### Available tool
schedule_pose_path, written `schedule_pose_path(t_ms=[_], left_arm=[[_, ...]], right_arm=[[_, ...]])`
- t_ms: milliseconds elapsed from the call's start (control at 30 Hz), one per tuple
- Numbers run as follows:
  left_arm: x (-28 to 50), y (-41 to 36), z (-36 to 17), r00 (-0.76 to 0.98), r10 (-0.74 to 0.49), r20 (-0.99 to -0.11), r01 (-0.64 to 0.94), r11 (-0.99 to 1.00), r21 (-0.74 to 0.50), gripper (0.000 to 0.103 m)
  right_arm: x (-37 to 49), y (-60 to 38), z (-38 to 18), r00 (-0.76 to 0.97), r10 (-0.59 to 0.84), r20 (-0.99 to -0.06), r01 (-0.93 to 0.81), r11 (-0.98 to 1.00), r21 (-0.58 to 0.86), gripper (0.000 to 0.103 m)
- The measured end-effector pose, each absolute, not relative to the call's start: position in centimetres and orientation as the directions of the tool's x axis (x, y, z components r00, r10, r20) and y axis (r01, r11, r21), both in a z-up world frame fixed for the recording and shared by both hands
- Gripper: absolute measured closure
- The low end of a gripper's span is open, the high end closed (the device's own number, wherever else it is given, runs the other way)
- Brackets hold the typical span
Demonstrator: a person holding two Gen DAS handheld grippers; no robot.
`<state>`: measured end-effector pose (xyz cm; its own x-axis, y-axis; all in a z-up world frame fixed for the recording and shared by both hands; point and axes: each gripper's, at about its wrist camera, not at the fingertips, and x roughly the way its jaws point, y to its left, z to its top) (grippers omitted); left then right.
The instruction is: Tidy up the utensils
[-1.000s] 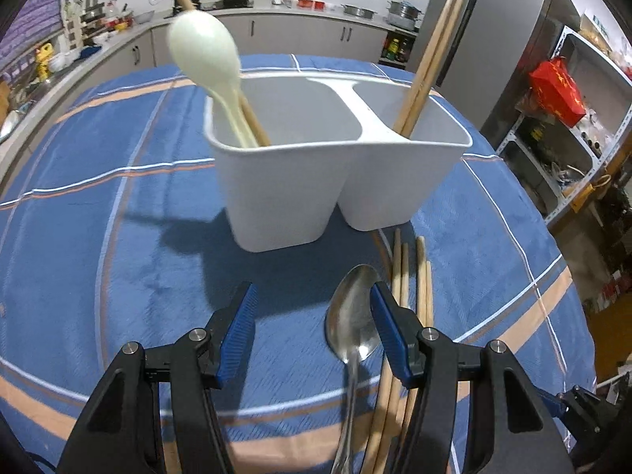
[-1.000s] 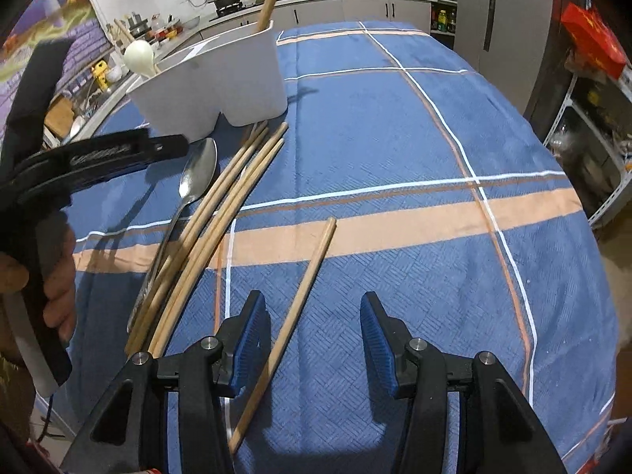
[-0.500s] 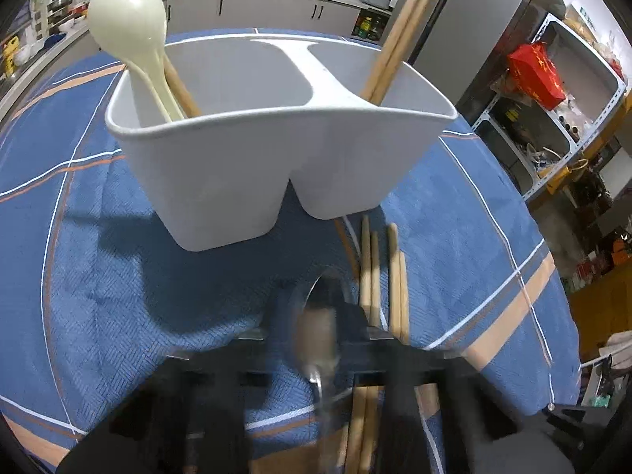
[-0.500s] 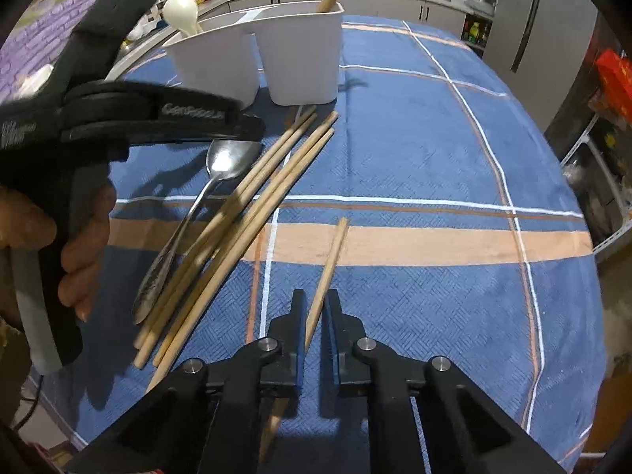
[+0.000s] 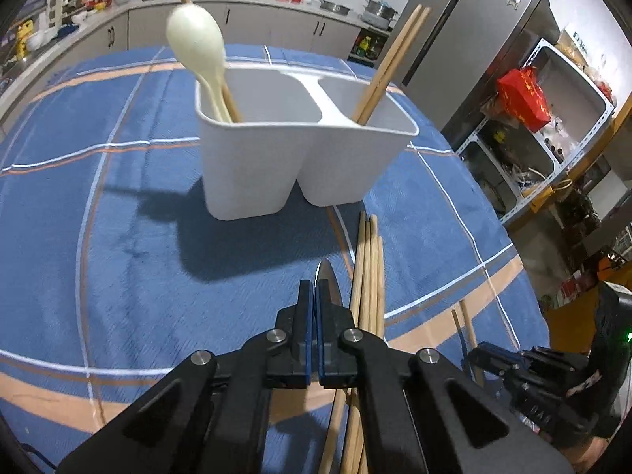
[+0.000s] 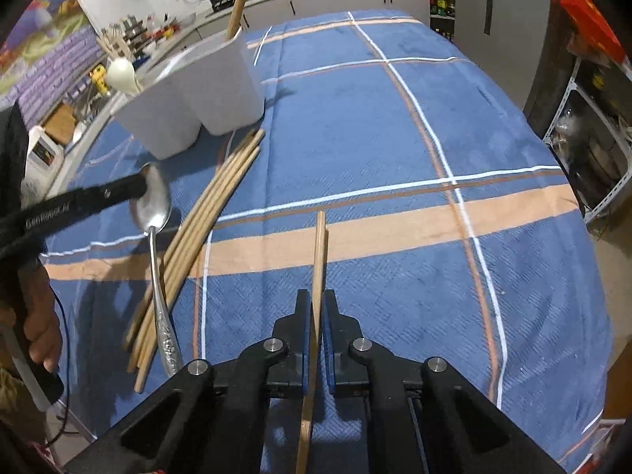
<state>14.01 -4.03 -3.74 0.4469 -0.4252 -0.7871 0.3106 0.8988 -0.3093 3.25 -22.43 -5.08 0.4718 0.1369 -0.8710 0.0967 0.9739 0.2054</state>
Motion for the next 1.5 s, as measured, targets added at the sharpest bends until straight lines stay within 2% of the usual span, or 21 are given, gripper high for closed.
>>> schedule_pose_path(t_ms=[733,1500], left_arm=[[6.1,1.3,5.0,0.661,-0.368,-0.653,0.252,0.93,-0.269,0.102],[1.5,2.6,12.4,0.811,-0.26,-0.523,0.219,0.966,-0.14,0.102]], right_arm=[[0.6,-21.7,1.3,0.663,0.211,-0.718,0.013,0.956,0.294,0.098],[-1.6,-23.4,6.9,0.801,0.202,-0.563,-0.005,0.944,0.331,0.098]])
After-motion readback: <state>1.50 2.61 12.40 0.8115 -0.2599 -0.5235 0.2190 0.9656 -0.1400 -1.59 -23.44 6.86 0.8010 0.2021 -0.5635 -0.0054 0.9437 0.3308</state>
